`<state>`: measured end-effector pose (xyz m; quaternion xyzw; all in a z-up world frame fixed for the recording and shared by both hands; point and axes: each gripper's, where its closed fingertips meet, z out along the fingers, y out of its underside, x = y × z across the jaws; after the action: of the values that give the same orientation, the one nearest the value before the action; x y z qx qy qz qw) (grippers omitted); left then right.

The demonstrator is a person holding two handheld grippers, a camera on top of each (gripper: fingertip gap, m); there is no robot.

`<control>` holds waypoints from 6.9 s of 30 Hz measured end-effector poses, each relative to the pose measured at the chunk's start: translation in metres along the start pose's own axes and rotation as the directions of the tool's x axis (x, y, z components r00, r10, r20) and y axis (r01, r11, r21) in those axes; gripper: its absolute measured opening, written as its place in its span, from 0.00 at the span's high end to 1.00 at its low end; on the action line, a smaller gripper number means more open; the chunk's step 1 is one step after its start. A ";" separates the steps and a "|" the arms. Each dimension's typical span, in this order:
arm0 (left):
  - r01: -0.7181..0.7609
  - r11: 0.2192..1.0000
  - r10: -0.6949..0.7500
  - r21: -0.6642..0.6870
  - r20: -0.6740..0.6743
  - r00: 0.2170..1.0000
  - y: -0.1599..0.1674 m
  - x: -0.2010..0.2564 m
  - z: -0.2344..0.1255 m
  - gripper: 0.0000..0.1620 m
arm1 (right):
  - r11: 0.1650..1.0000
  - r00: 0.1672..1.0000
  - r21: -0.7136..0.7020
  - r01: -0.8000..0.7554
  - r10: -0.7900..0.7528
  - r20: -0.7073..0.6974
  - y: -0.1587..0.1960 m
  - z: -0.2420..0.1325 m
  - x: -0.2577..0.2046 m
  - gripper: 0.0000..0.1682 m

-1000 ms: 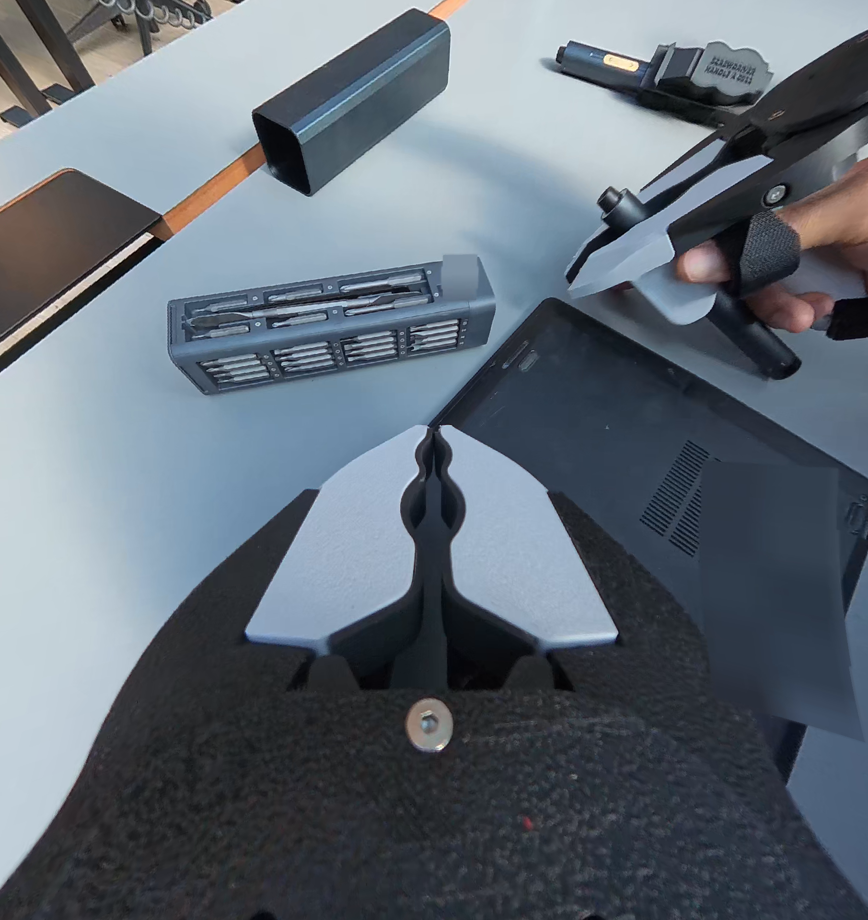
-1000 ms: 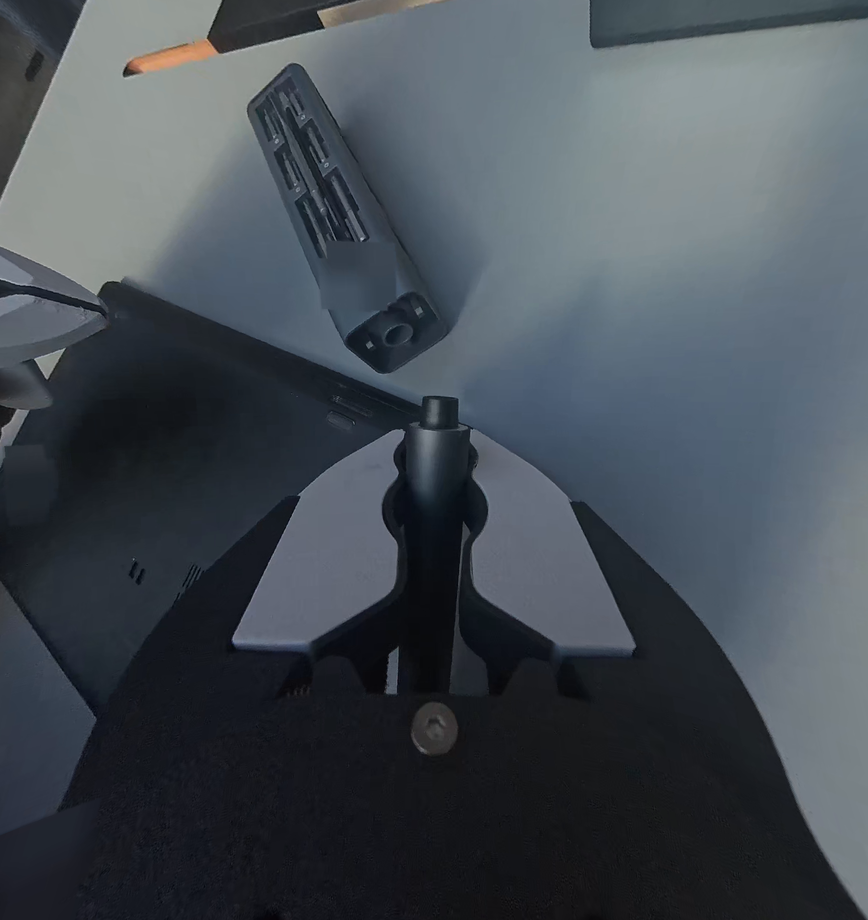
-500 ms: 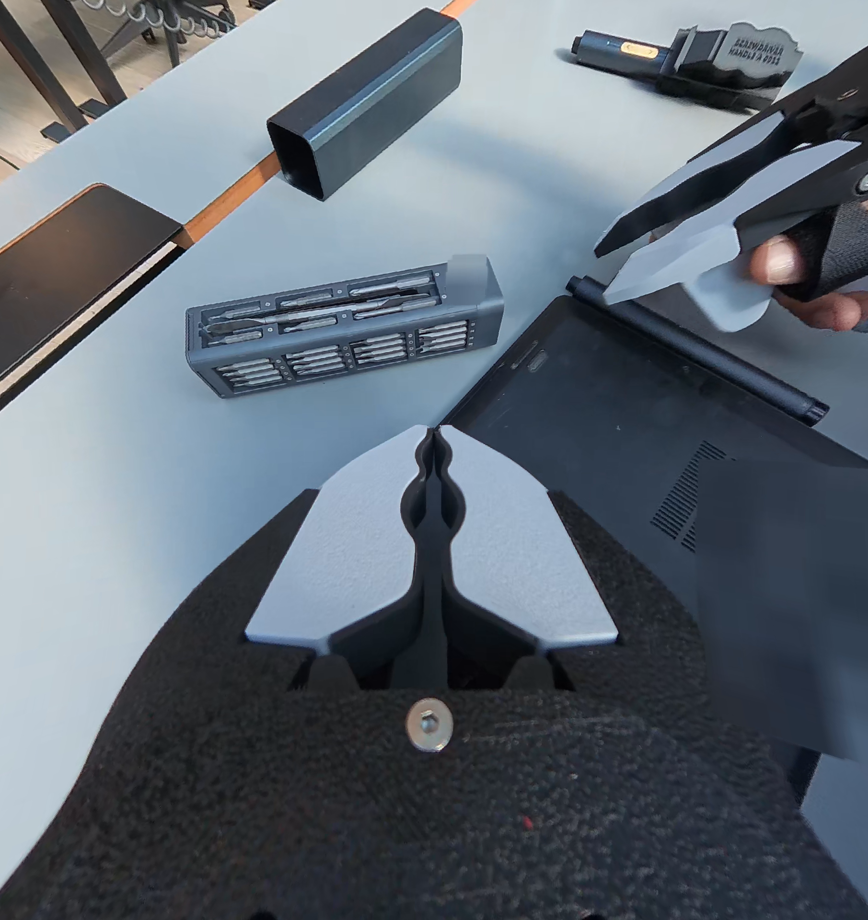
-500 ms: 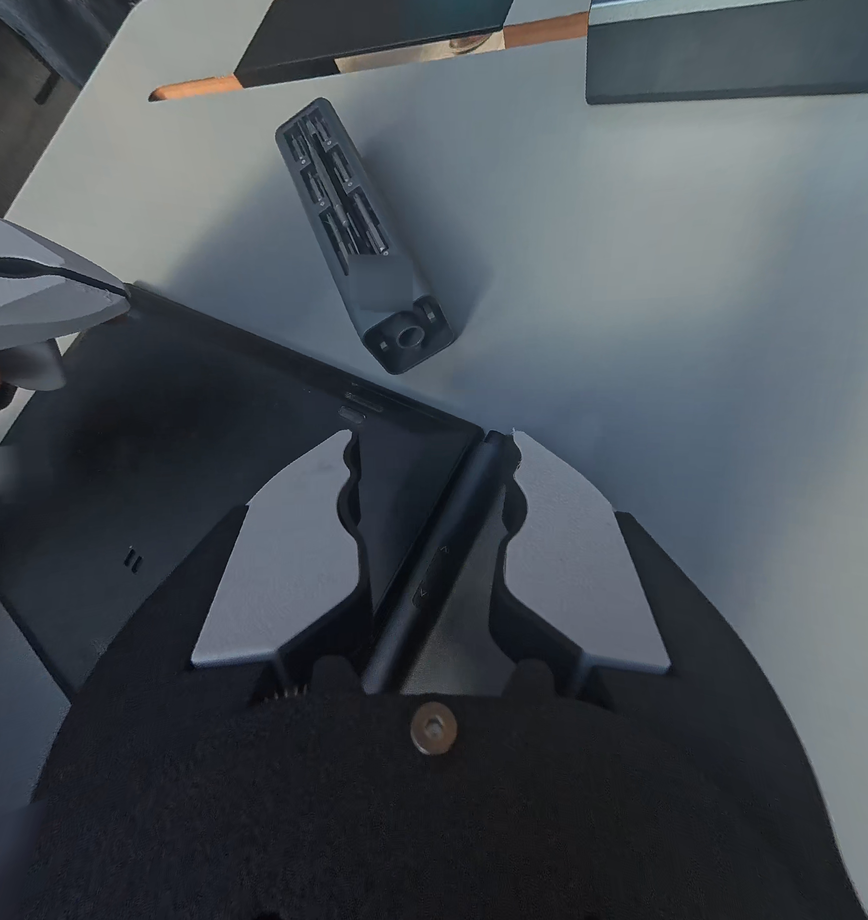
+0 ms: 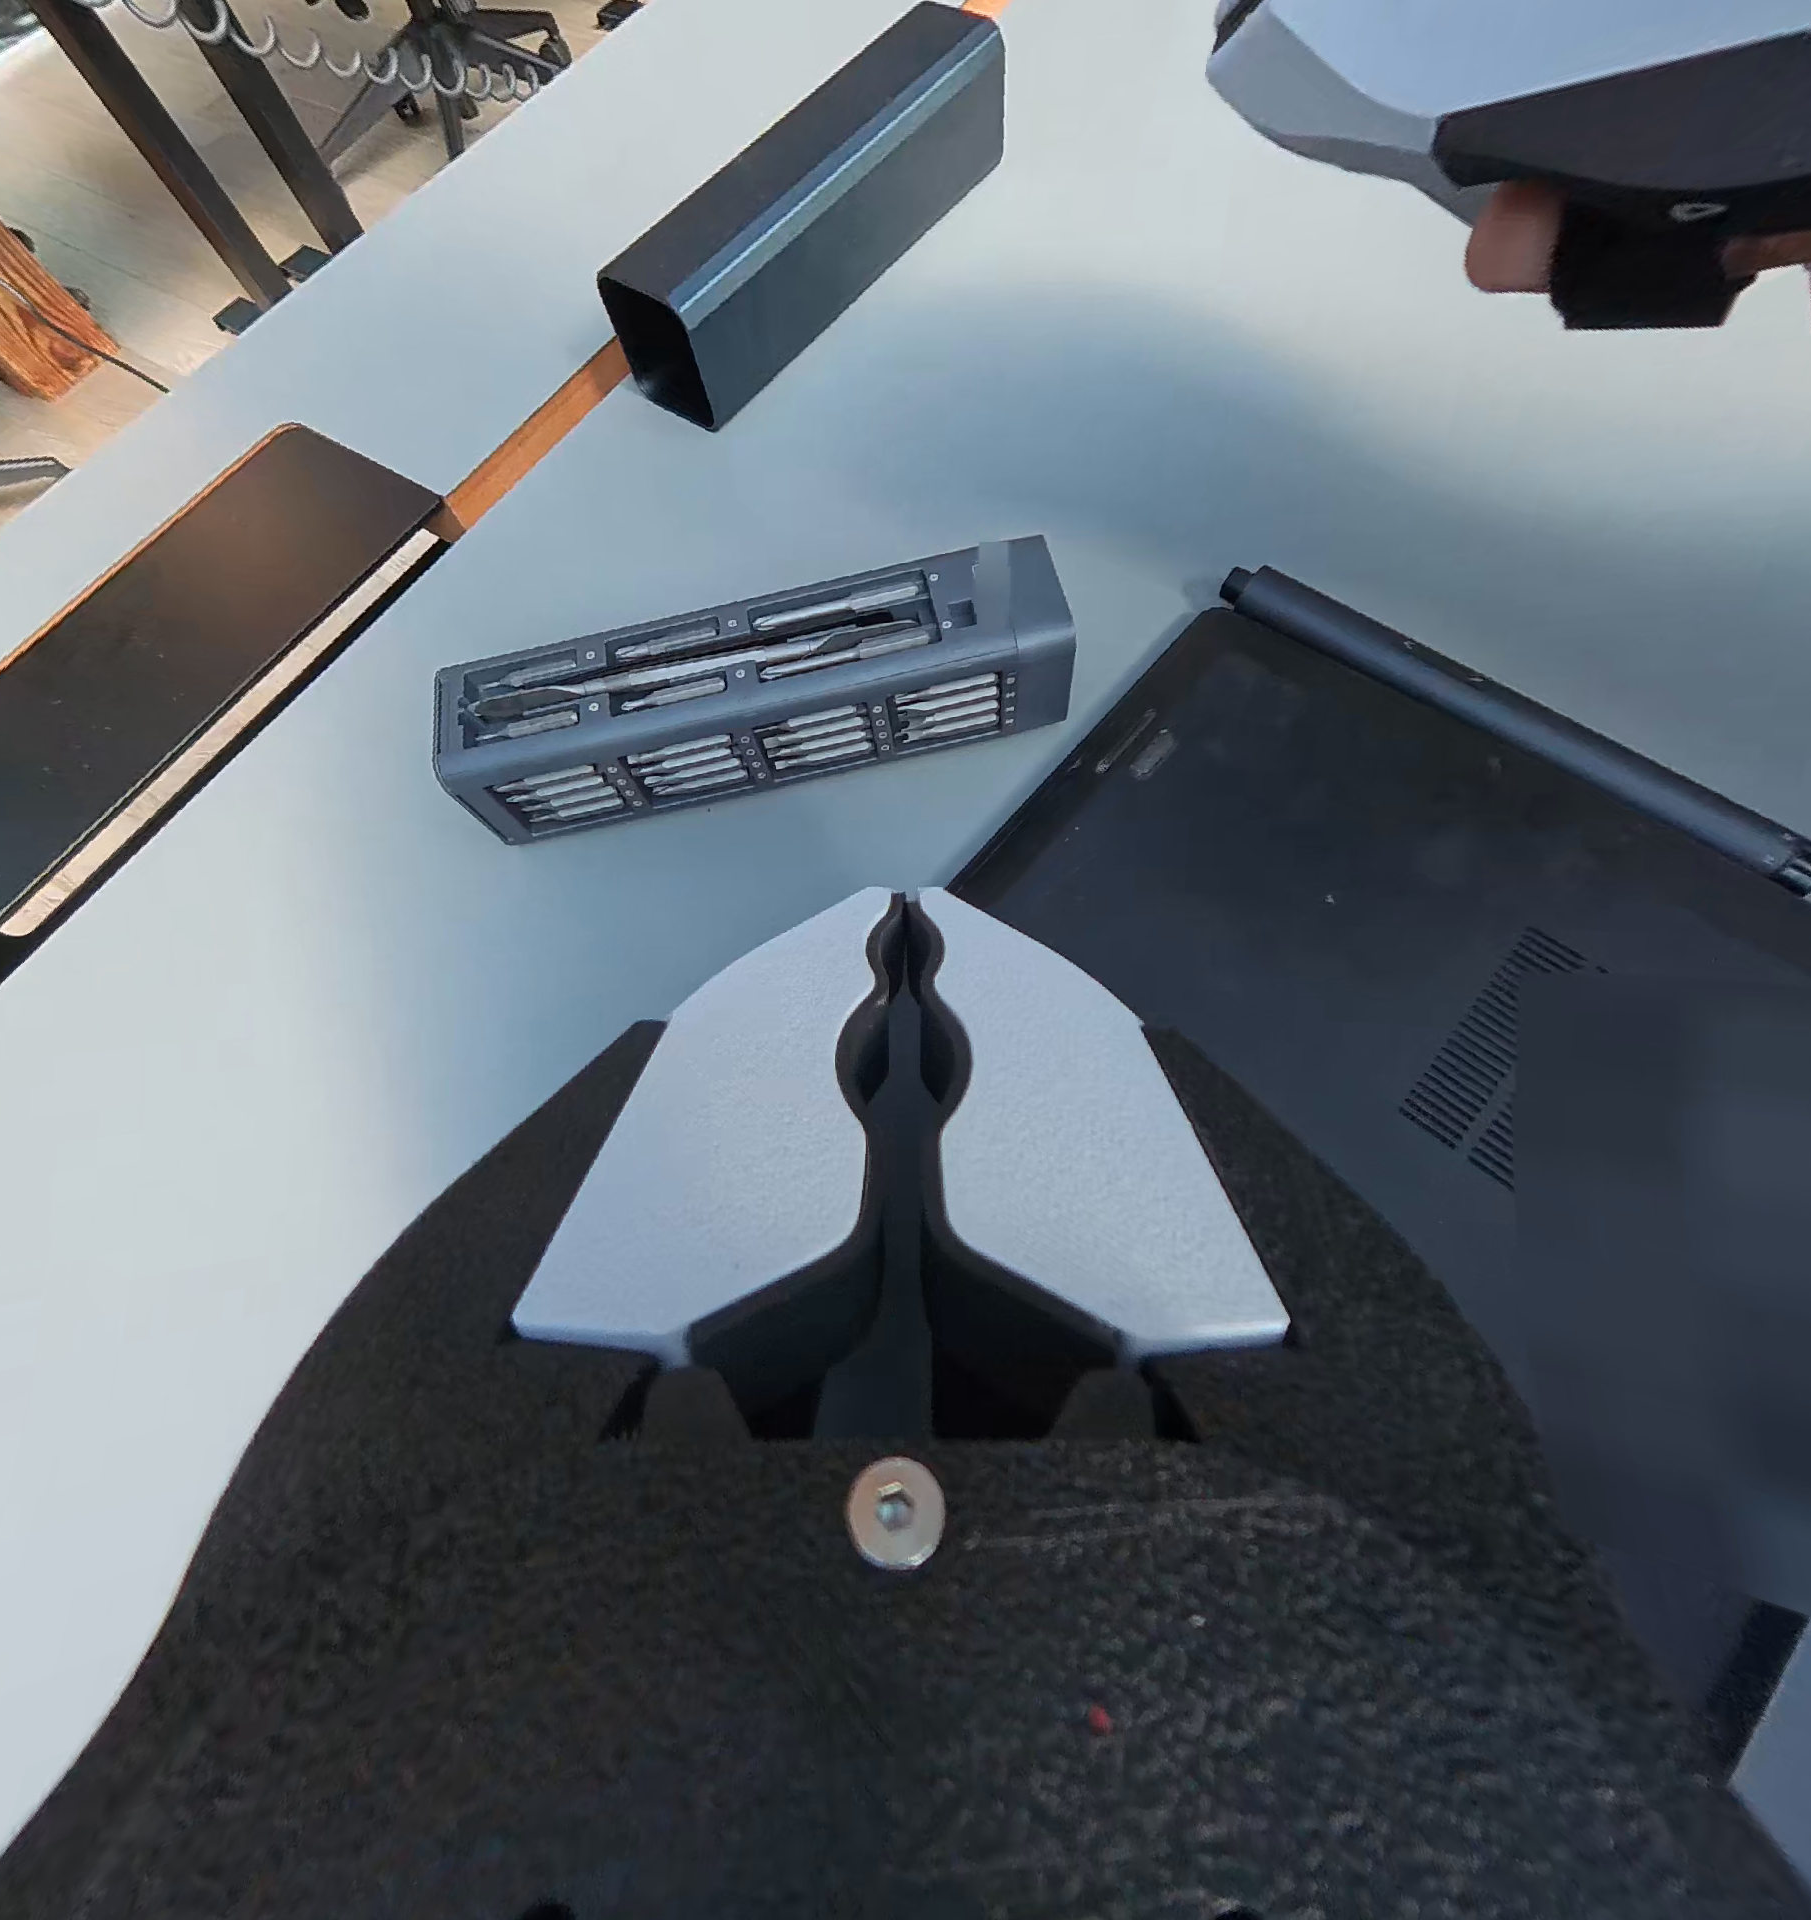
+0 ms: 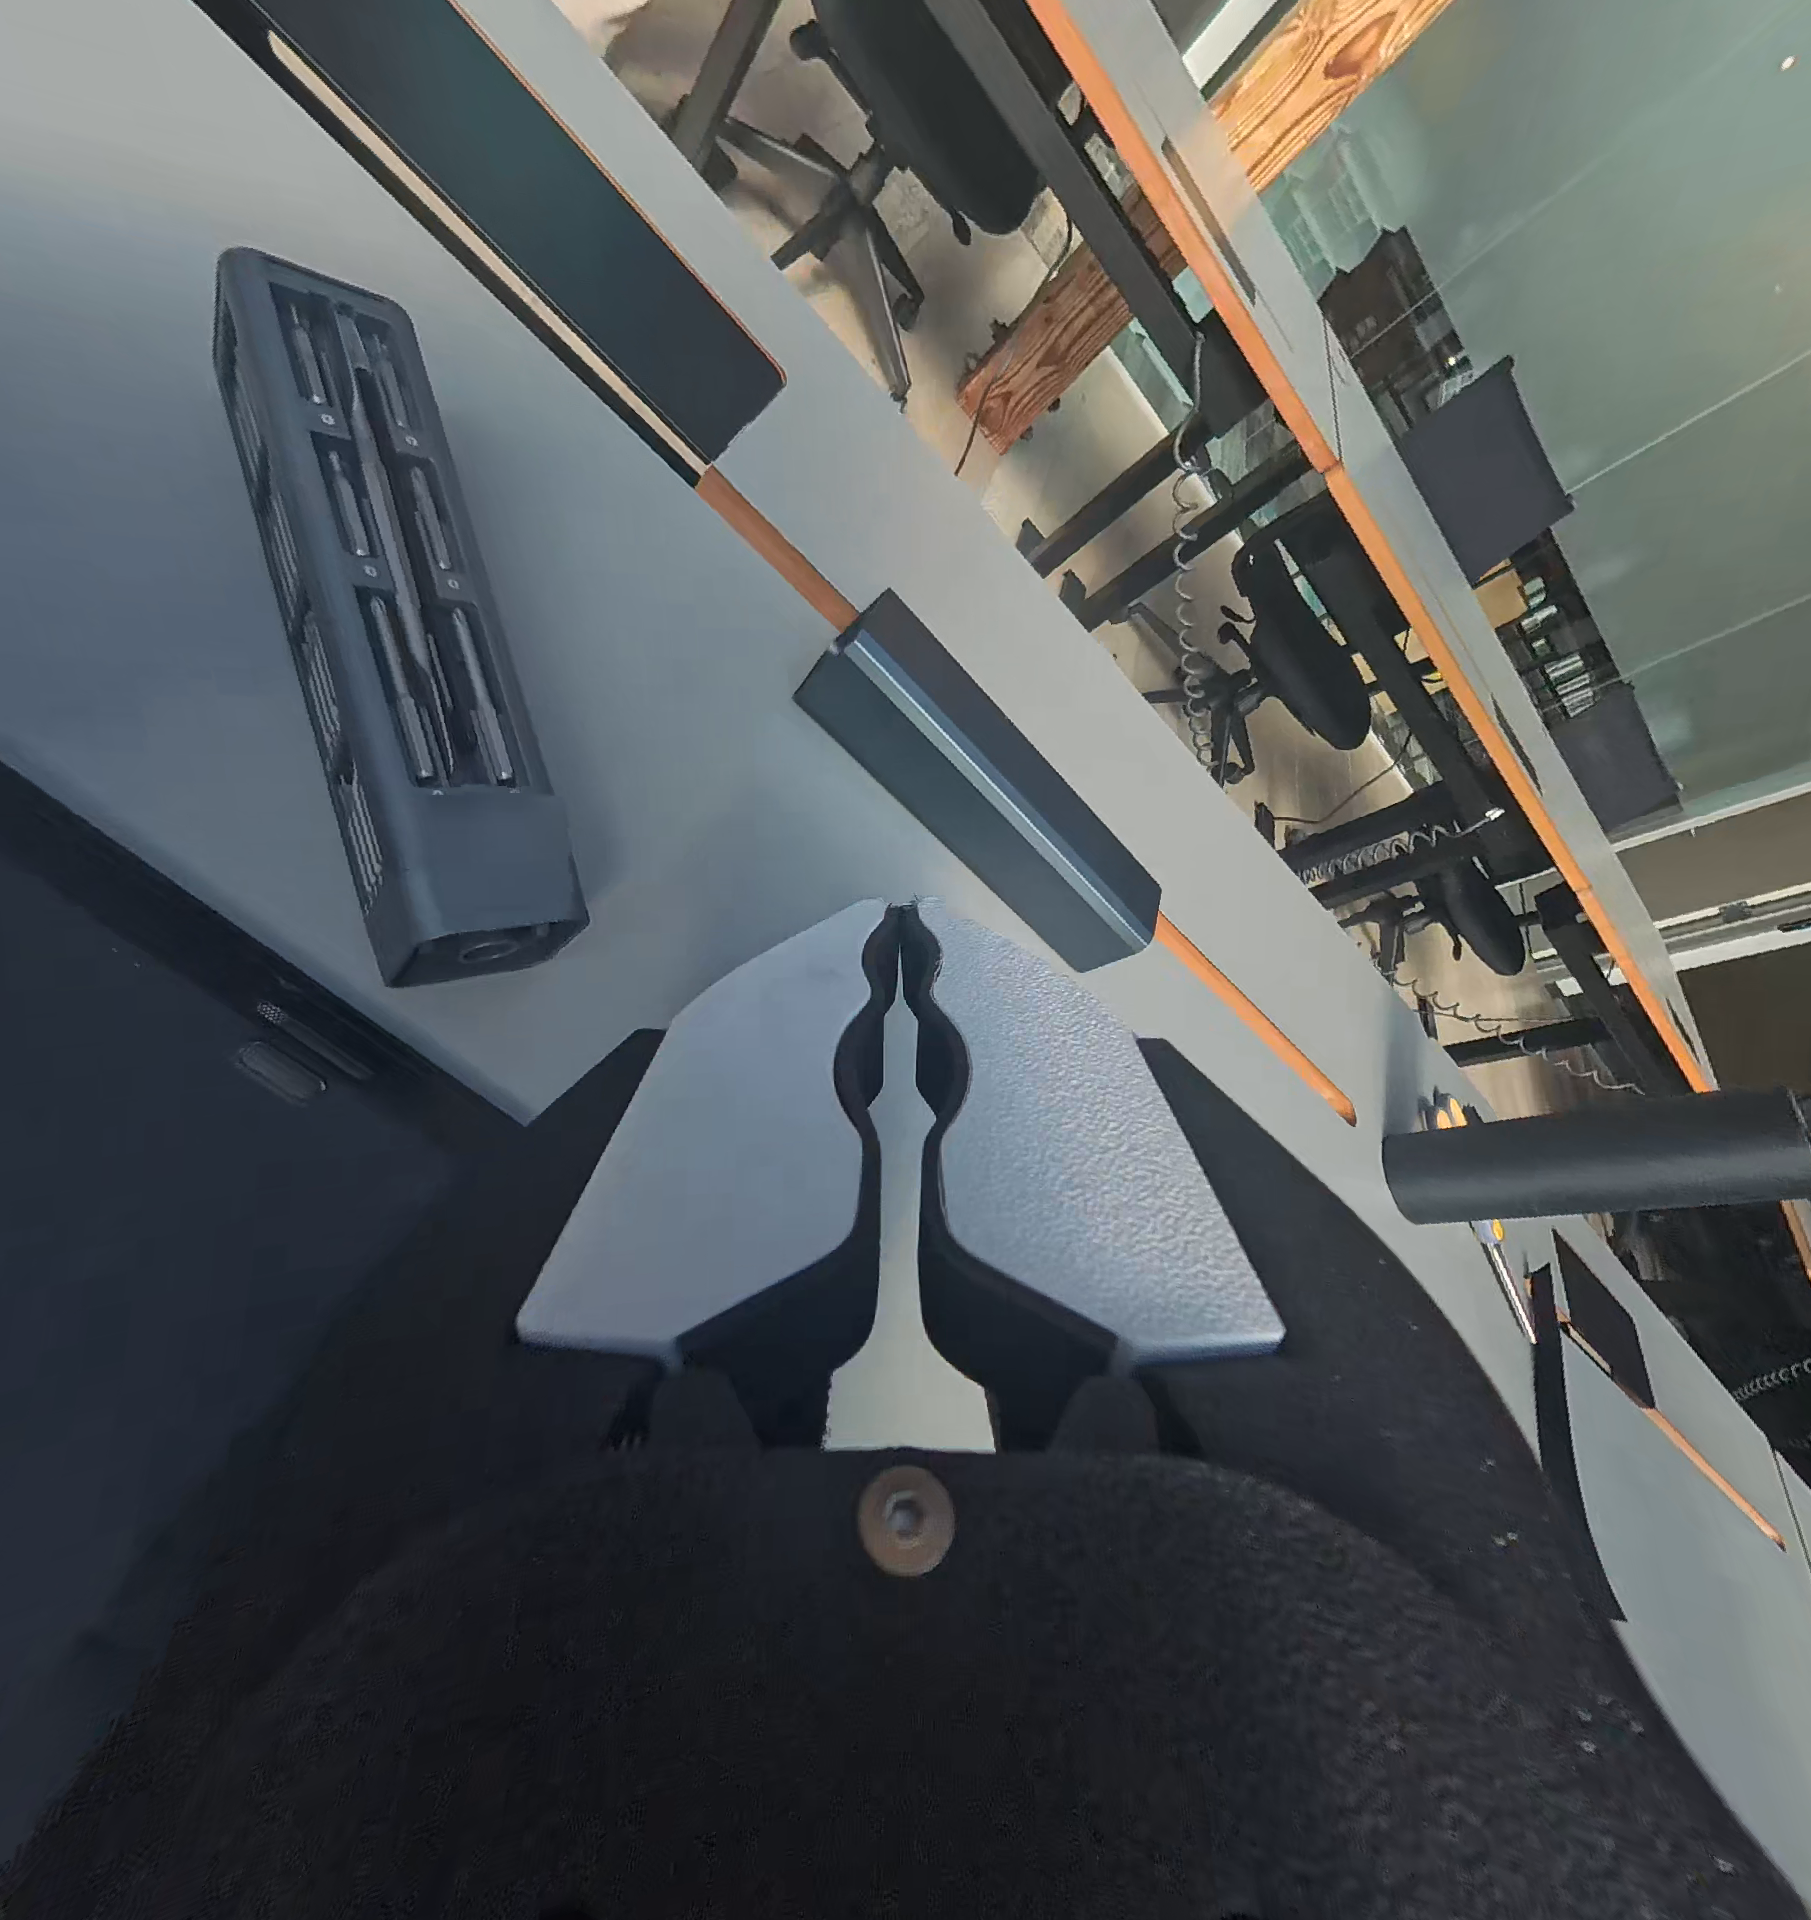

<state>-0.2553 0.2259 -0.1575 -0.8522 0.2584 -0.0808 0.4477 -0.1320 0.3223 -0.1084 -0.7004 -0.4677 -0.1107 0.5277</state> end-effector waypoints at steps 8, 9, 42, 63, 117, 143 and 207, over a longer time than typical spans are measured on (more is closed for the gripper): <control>-0.015 0.999 0.013 0.029 0.088 0.996 -0.002 -0.009 -0.004 1.00 | 0.980 0.981 0.091 -0.179 0.185 -0.066 -0.033 0.004 0.000 1.00; -0.009 0.999 0.006 0.035 0.092 0.996 -0.003 -0.009 -0.003 1.00 | 0.973 0.975 0.091 -0.213 0.218 -0.046 -0.035 0.005 -0.003 1.00; 0.118 0.992 -0.083 -0.049 0.449 0.890 0.022 -0.120 -0.017 0.77 | 0.694 0.649 0.717 0.069 -0.577 0.496 -0.151 -0.170 -0.196 1.00; 0.106 0.992 -0.057 -0.061 0.533 0.844 0.024 -0.140 -0.020 0.78 | 0.667 0.640 0.733 0.135 -0.623 0.449 -0.193 -0.174 -0.215 1.00; 0.113 0.989 -0.151 0.100 0.685 0.713 0.001 -0.142 -0.048 0.98 | 0.963 0.920 0.178 -0.205 0.127 0.371 -0.090 -0.043 -0.076 0.34; 0.044 0.999 -0.039 -0.009 0.322 0.946 -0.004 -0.048 0.006 0.85 | 0.945 0.756 0.098 -0.312 0.184 0.629 -0.045 0.008 -0.095 0.54; 0.131 0.981 -0.110 -0.140 0.149 0.983 0.005 -0.017 0.023 1.00 | 0.930 0.729 0.098 -0.355 0.210 0.652 -0.042 -0.004 -0.095 0.55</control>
<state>-0.2630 0.2486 -0.1736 -0.9010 0.1793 -0.0278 0.3941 -0.2144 0.2683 -0.1414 -0.6980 -0.5135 0.2638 0.4238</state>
